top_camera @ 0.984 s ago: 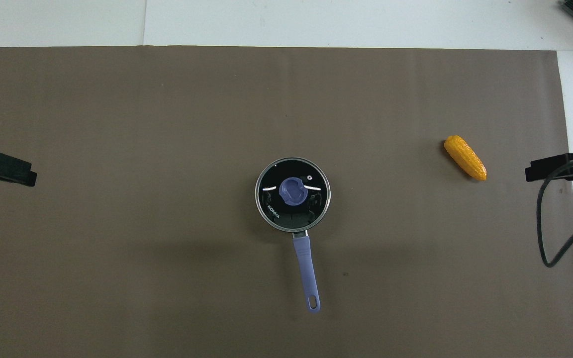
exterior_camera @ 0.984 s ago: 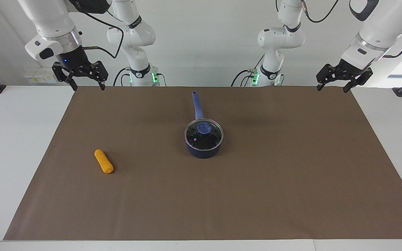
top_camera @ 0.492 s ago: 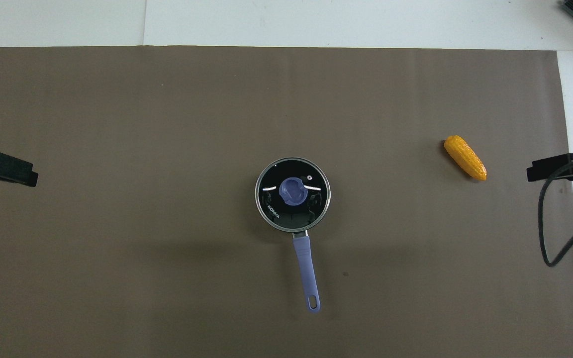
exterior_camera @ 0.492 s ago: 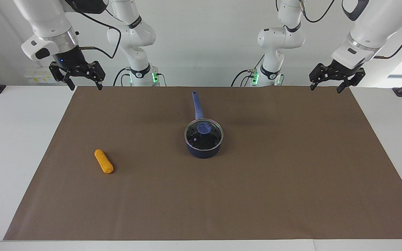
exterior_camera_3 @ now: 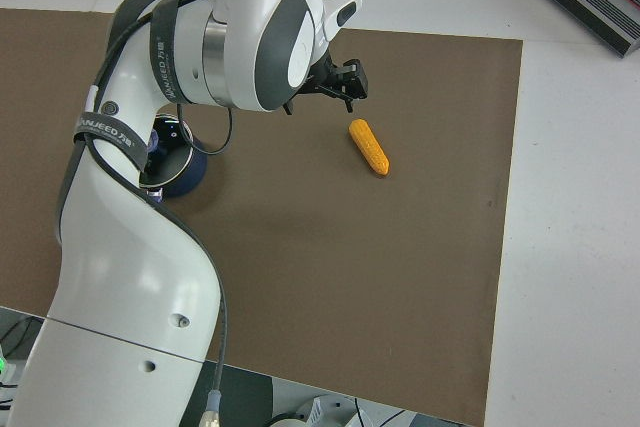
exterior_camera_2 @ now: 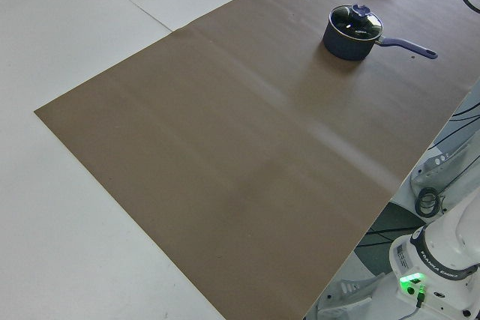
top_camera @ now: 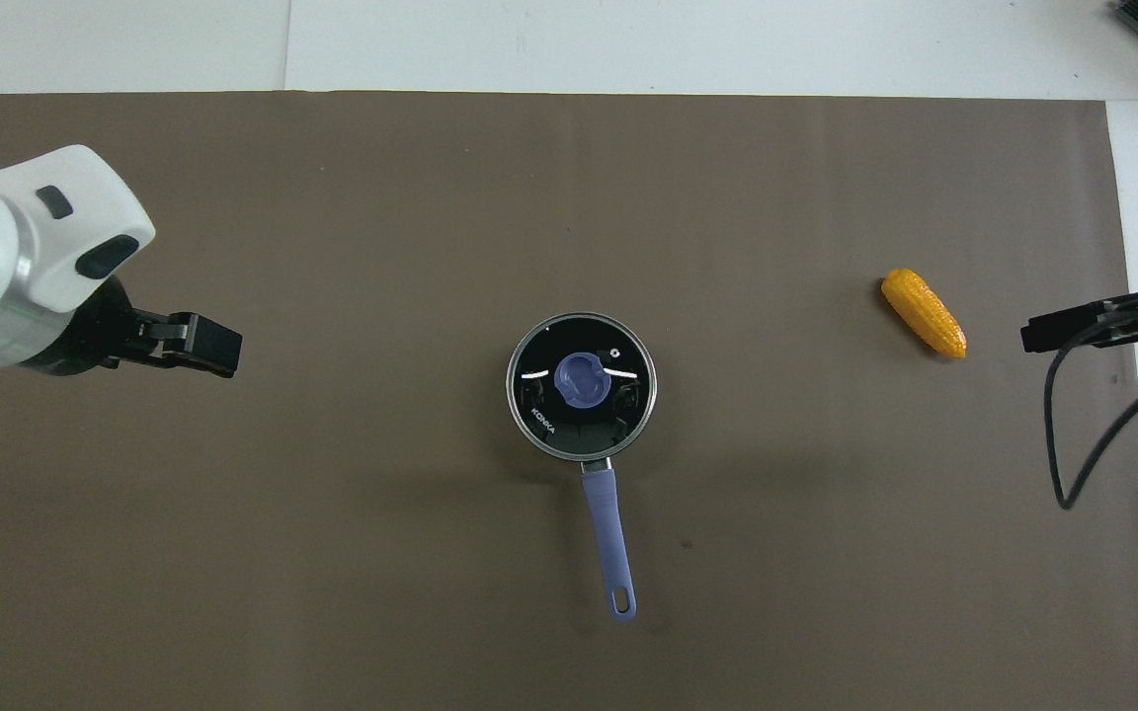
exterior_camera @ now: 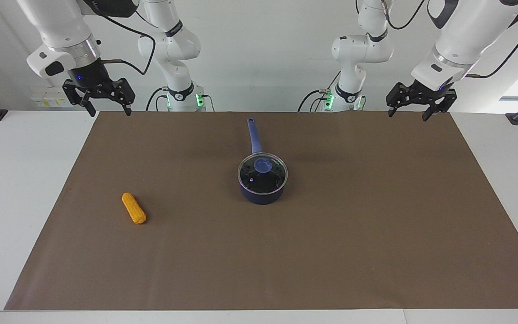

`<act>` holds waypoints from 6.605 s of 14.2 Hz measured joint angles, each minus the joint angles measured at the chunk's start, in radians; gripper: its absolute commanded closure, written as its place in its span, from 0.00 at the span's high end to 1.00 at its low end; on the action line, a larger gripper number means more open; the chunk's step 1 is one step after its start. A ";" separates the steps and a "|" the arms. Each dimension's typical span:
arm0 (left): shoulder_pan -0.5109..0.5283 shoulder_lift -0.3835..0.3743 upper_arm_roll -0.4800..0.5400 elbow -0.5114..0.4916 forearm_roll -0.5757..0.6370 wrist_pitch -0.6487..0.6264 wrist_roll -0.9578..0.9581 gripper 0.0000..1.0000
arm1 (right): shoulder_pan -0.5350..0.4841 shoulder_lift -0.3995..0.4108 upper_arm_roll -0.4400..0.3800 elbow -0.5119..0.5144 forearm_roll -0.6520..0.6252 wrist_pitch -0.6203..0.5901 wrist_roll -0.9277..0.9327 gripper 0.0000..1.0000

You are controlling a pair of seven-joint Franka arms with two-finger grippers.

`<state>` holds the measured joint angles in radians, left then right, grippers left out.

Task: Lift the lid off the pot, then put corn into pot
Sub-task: 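Reach the left gripper to the pot lid while the right gripper reaches the corn, then grasp the lid knob with the left gripper while the right gripper grasps the corn, then lift the lid off with the left gripper while the right gripper carries the corn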

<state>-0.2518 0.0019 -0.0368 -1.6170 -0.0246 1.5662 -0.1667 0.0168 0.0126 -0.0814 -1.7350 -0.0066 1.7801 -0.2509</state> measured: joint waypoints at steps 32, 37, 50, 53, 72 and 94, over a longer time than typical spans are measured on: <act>-0.458 0.392 -0.002 0.053 0.065 0.441 -0.784 1.00 | -0.045 0.431 0.000 -0.031 0.135 0.473 -0.397 0.00; -0.478 0.419 -0.001 0.055 0.078 0.445 -0.800 1.00 | -0.028 0.316 0.008 -0.018 0.135 0.376 -0.169 0.00; -0.478 0.419 0.001 0.060 0.087 0.444 -0.800 0.00 | -0.038 0.117 -0.010 0.064 0.103 0.076 -0.073 0.00; -0.478 0.418 0.004 0.070 0.090 0.440 -0.800 0.00 | -0.038 0.060 -0.010 0.065 0.085 0.021 -0.066 0.00; -0.077 0.211 0.043 0.133 0.006 0.180 -0.107 0.00 | 0.425 0.183 0.020 0.047 0.026 0.154 0.650 0.00; 0.284 -0.004 0.049 -0.250 -0.035 0.241 0.425 0.00 | 0.573 0.479 0.072 0.133 0.027 0.336 0.721 0.00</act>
<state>0.0320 -0.0024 0.0119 -1.8668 -0.0596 1.8071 0.2578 0.5903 0.4920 -0.0097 -1.6016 0.0203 2.1158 0.4701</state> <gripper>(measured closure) 0.348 0.612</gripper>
